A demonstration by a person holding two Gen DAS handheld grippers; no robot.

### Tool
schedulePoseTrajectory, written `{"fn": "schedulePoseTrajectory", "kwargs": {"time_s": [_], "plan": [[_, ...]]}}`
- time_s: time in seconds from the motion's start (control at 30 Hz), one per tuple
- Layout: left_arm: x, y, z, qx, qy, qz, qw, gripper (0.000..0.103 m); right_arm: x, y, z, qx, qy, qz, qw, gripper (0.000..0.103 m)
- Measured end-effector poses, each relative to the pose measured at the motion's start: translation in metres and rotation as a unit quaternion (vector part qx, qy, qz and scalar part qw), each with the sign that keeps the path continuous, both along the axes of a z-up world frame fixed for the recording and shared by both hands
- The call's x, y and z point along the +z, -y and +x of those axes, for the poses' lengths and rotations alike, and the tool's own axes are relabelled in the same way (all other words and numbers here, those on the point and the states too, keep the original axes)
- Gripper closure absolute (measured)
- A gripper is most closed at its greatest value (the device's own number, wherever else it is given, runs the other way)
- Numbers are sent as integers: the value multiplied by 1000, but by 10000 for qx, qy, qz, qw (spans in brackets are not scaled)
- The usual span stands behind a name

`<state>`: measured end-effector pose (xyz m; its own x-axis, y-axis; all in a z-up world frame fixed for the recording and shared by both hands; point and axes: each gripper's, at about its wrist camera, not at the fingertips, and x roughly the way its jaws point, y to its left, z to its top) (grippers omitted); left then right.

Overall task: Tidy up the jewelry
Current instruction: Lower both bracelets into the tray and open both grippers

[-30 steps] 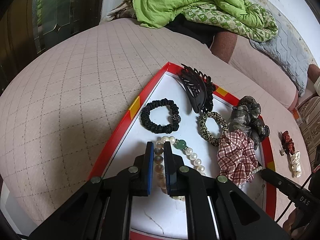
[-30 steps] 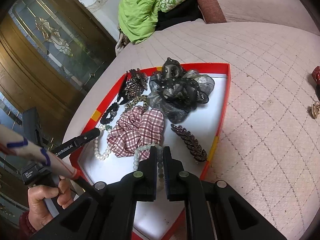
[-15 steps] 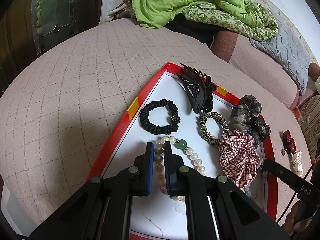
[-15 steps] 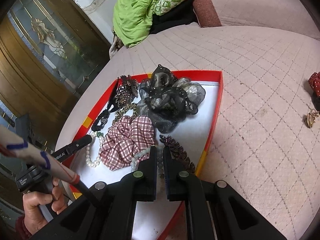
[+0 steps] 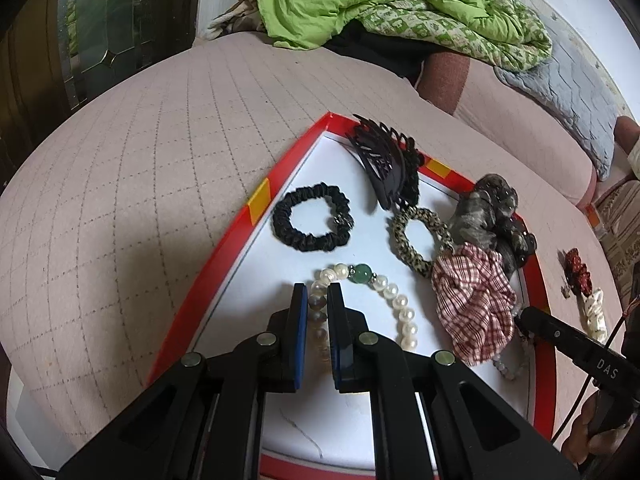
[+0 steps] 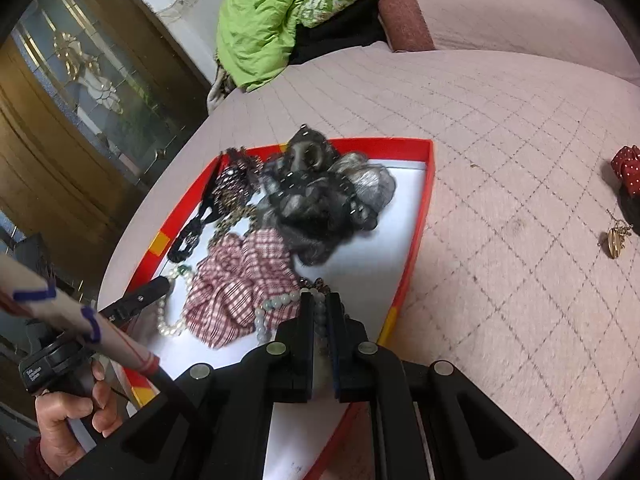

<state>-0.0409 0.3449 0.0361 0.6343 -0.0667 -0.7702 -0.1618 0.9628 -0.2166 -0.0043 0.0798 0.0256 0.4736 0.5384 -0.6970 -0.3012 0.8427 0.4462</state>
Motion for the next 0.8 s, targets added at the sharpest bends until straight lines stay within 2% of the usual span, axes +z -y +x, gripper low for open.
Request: {"fn": "schedulePoseTrajectory", "kwargs": {"time_s": [0.43,0.8], "plan": [[7,4,-25,-44,99,2,9999,94,1,-21,-33,453,-150,-30,9989,96],[9,10,-39,-92,68,11,9999,94,1,-28,-38,571,-263,-167,9979,95]]}}
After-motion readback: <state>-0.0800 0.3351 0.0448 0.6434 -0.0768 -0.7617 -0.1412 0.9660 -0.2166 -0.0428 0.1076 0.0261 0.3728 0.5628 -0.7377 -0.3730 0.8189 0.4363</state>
